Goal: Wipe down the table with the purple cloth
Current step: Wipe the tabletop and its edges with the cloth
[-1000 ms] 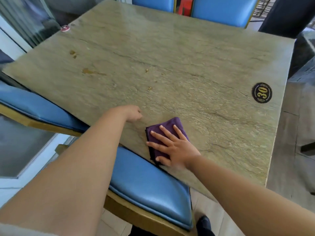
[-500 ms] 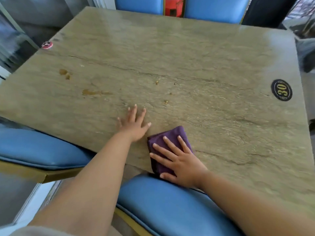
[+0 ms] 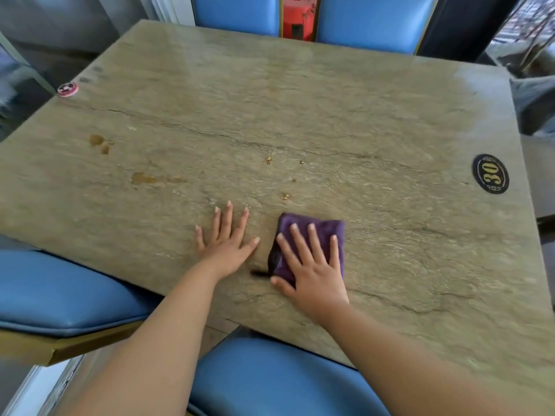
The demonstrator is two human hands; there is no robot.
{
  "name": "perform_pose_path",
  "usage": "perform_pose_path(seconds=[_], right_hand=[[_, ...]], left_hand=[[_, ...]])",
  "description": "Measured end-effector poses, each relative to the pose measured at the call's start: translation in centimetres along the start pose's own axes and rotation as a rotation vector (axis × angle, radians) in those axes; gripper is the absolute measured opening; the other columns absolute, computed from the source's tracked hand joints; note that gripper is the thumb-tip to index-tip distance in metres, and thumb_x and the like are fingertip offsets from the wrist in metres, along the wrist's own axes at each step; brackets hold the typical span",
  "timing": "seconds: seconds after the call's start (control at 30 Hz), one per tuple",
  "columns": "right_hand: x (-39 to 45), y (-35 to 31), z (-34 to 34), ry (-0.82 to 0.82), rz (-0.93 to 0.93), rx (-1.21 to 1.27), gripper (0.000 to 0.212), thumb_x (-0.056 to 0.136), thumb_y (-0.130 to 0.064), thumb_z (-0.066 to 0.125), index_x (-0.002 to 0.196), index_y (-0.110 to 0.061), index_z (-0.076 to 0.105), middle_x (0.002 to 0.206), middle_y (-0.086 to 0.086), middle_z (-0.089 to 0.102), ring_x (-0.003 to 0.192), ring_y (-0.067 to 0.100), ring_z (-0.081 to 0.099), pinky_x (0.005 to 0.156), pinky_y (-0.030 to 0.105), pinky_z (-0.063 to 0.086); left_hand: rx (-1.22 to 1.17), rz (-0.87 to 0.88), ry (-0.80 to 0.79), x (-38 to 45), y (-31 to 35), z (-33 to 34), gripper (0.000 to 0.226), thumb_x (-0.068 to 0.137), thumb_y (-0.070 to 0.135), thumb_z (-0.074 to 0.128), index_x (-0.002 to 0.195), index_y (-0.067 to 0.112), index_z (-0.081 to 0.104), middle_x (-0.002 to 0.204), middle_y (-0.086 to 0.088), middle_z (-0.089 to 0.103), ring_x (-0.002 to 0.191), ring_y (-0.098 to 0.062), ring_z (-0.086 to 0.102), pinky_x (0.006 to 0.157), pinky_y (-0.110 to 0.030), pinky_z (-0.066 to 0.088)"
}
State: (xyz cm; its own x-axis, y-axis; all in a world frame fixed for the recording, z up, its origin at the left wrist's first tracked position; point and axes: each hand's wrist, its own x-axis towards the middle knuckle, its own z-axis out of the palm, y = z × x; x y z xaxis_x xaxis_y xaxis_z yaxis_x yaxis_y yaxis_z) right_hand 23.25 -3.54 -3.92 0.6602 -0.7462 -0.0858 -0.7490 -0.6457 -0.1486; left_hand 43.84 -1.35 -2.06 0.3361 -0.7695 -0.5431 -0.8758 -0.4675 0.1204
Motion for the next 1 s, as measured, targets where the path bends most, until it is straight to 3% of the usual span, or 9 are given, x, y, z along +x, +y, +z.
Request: perform_pose_path(seconds=[0.1,0.2,0.33,0.5,0.6,0.7,0.87,0.93,1.0], right_hand=[[-1.0,3.5,-0.3,0.011,-0.122,-0.045,0.063,0.091,-0.069,0.018,0.148,-0.044,0.011,0.160,-0.009,0.007,0.147,0.022,-0.005,0.110,0.065,-0.008],[1.9,5.6,-1.0,0.007,0.245,-0.029,0.060,0.090,-0.070,0.013,0.146,-0.051,-0.002,0.159,-0.008,-0.010,0.145,0.026,-0.018,0.102,0.069,-0.021],[7.5,3.8,-1.9,-0.004,0.642,0.117,0.061,0.091,-0.066,0.013,0.147,-0.047,-0.004,0.160,0.001,-0.015,0.142,0.037,-0.023,0.106,0.069,-0.013],[9.0,-0.5,-1.6,0.006,0.556,0.204,0.056,0.095,-0.057,0.019,0.148,-0.047,0.002,0.160,-0.007,-0.011,0.144,0.027,-0.021,0.112,0.055,-0.018],[7.1,-3.6,-1.3,0.057,0.472,0.301,0.052,0.099,-0.049,0.028,0.149,-0.042,0.014,0.160,-0.014,0.000,0.146,0.015,-0.013,0.116,0.044,-0.015],[5.9,-3.9,-1.1,0.165,0.516,0.447,0.050,0.099,-0.034,0.039,0.147,-0.035,0.027,0.159,-0.012,0.013,0.147,0.010,-0.002,0.118,0.040,-0.009],[7.8,-2.9,-1.0,0.170,0.932,0.355,0.057,0.099,-0.040,0.032,0.152,-0.030,0.013,0.161,-0.005,-0.002,0.147,0.017,-0.010,0.116,0.048,-0.012],[9.2,-3.5,-0.9,0.139,1.001,0.284,0.061,0.096,-0.047,0.026,0.151,-0.033,0.005,0.161,-0.005,-0.007,0.146,0.019,-0.014,0.114,0.051,-0.015],[11.0,-3.4,-1.1,0.144,1.016,0.251,0.064,0.094,-0.049,0.023,0.151,-0.033,0.001,0.160,-0.005,-0.009,0.146,0.020,-0.016,0.113,0.054,-0.016]], left_hand=[[-0.008,0.004,0.006,0.0,0.0,-0.1,0.071,0.092,0.068,0.017,0.142,0.046,-0.029,0.143,0.012,-0.050,0.137,-0.015,-0.041,0.112,-0.057,-0.019],[-0.015,0.024,-0.005,-0.2,0.0,0.0,0.070,0.092,0.068,0.015,0.140,0.047,-0.032,0.141,0.012,-0.053,0.135,-0.015,-0.043,0.111,-0.058,-0.020],[-0.009,0.036,-0.027,-0.1,0.0,-0.1,0.071,0.092,0.068,0.013,0.139,0.045,-0.035,0.138,0.010,-0.055,0.132,-0.017,-0.046,0.110,-0.060,-0.021],[-0.025,0.049,-0.097,0.3,0.0,-0.9,0.076,0.092,0.069,0.019,0.141,0.043,-0.032,0.141,0.009,-0.053,0.135,-0.020,-0.043,0.111,-0.060,-0.018],[0.024,0.126,0.087,-0.2,-0.9,-1.3,0.073,0.092,0.066,0.030,0.151,0.042,-0.006,0.159,0.005,-0.022,0.147,-0.025,-0.012,0.117,-0.053,-0.001],[0.027,0.262,0.227,0.9,-3.0,-2.8,0.060,0.096,0.055,0.035,0.150,0.039,0.015,0.158,0.001,0.007,0.139,-0.029,0.017,0.114,-0.045,0.020],[-0.023,0.349,0.307,6.0,-7.3,-6.0,0.057,0.099,0.042,0.038,0.151,0.032,0.018,0.161,-0.001,0.006,0.145,-0.026,0.011,0.119,-0.044,0.010],[0.018,0.353,0.337,7.9,-8.4,-6.2,0.057,0.101,0.043,0.032,0.153,0.028,0.014,0.162,0.002,0.002,0.149,-0.023,0.004,0.121,-0.043,0.000],[0.035,0.372,0.423,8.8,-8.7,-5.6,0.058,0.099,0.044,0.027,0.152,0.024,0.021,0.162,0.000,0.011,0.149,-0.022,0.008,0.121,-0.046,0.005]])
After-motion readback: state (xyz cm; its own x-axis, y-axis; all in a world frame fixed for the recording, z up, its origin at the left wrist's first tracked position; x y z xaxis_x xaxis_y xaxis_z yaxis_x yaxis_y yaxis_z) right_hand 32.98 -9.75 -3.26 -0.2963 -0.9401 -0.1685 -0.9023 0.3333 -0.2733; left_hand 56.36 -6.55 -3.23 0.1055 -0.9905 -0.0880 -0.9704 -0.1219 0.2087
